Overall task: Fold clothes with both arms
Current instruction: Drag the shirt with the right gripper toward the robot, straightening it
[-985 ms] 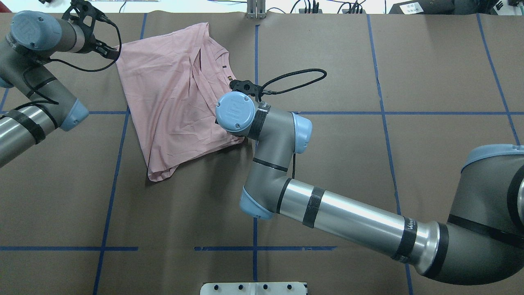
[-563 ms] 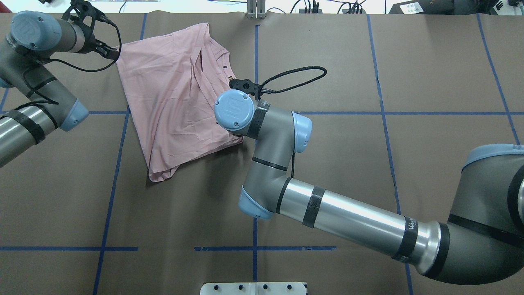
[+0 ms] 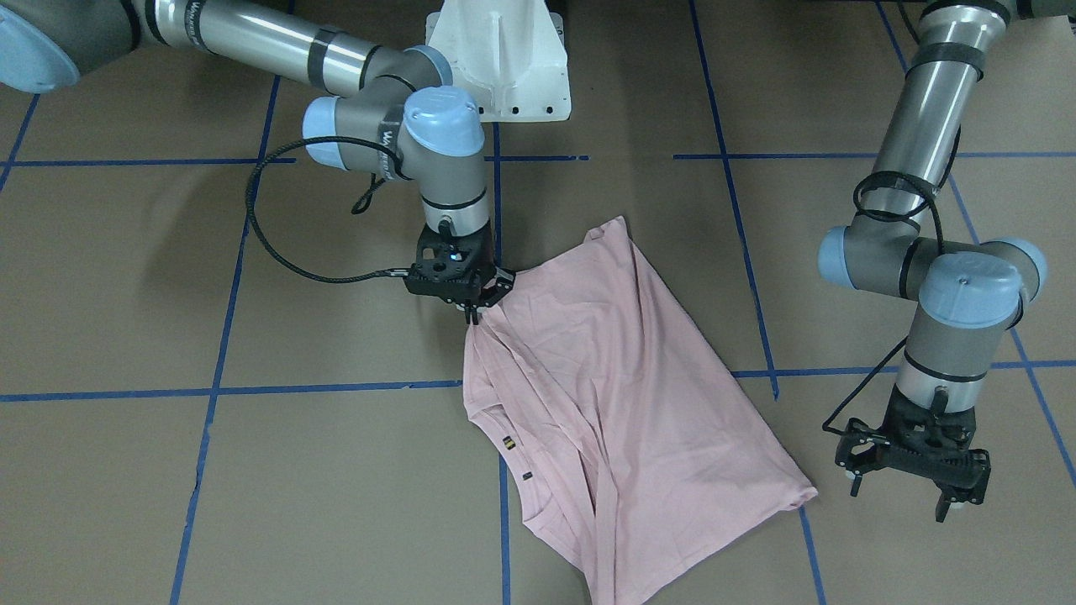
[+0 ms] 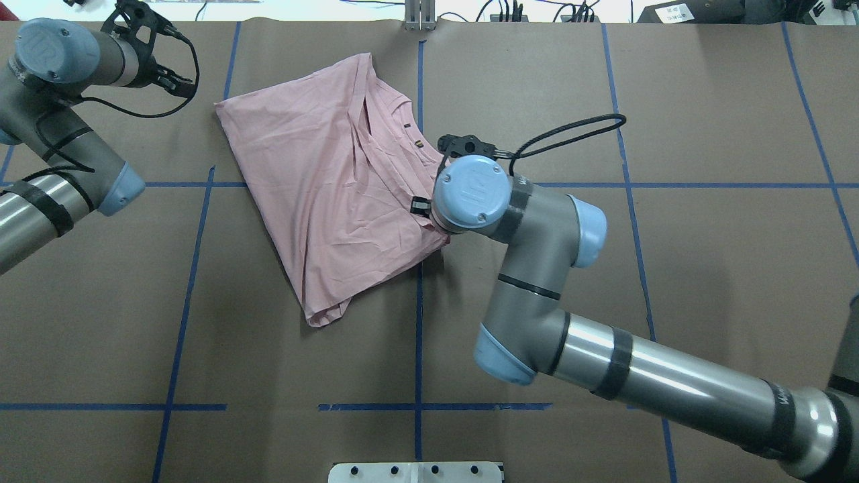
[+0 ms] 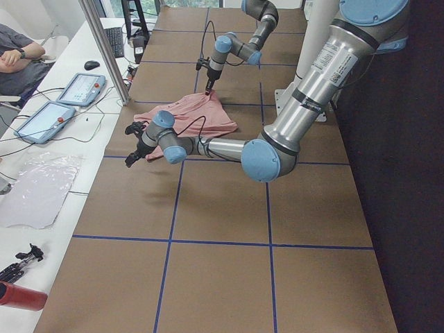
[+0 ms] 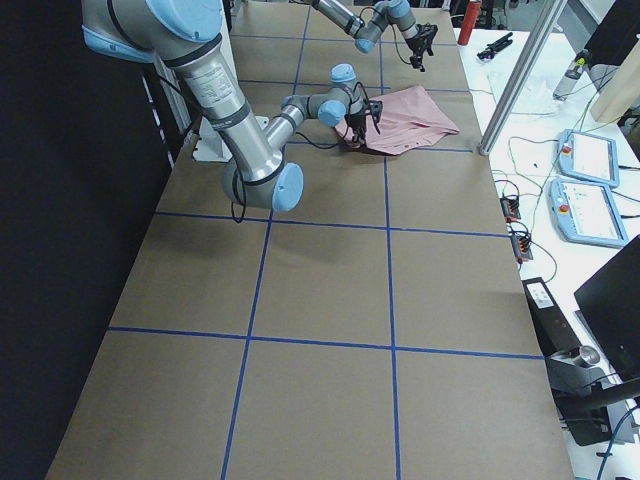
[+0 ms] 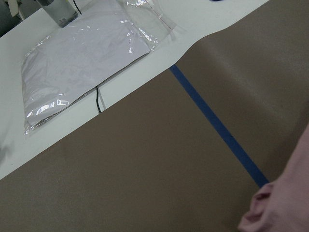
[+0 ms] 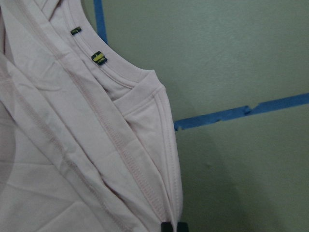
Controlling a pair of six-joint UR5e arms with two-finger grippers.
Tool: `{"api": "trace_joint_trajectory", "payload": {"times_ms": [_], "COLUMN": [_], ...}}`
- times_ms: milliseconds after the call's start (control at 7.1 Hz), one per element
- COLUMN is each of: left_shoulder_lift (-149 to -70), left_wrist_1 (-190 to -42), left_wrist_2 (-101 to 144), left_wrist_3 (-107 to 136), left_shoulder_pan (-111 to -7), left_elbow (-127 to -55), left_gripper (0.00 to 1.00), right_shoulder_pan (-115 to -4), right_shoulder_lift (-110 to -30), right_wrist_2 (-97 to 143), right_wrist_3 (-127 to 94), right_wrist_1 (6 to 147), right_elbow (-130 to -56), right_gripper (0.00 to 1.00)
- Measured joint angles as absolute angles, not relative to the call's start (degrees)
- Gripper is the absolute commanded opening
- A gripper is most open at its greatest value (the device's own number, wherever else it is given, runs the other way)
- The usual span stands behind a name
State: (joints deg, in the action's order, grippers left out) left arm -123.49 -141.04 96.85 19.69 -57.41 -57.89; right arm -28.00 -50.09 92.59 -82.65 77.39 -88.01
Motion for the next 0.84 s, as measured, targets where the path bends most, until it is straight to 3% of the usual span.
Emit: {"api": "trace_joint_trajectory", "payload": {"times_ms": [422,704,845], "left_shoulder_lift": [-123.42,-123.27,-123.24], "left_wrist_1": [-140.7,-140.28,-140.2], "left_wrist_2": [98.83,101.26,102.59], "left_wrist_3": [19.77,20.08,21.24], "left_shoulder_pan": [-56.94,-56.81,-56.66], "left_elbow": [-59.36,-60.65,-60.97], "left_gripper": [1.0,1.0,1.0], "right_shoulder_pan": [-16.93,-10.22,-7.95], "right_shoulder_lift": [-62.59,-64.26,-64.82], "right_wrist_2": [80.3,73.54,71.3], "right_wrist_3": [-85.69,-90.34,-91.69], "right_wrist_1": [81.07,84.45,85.1], "right_elbow": [-106.42,-110.32,-110.73], "right_gripper": [0.0,0.0,0.72]}}
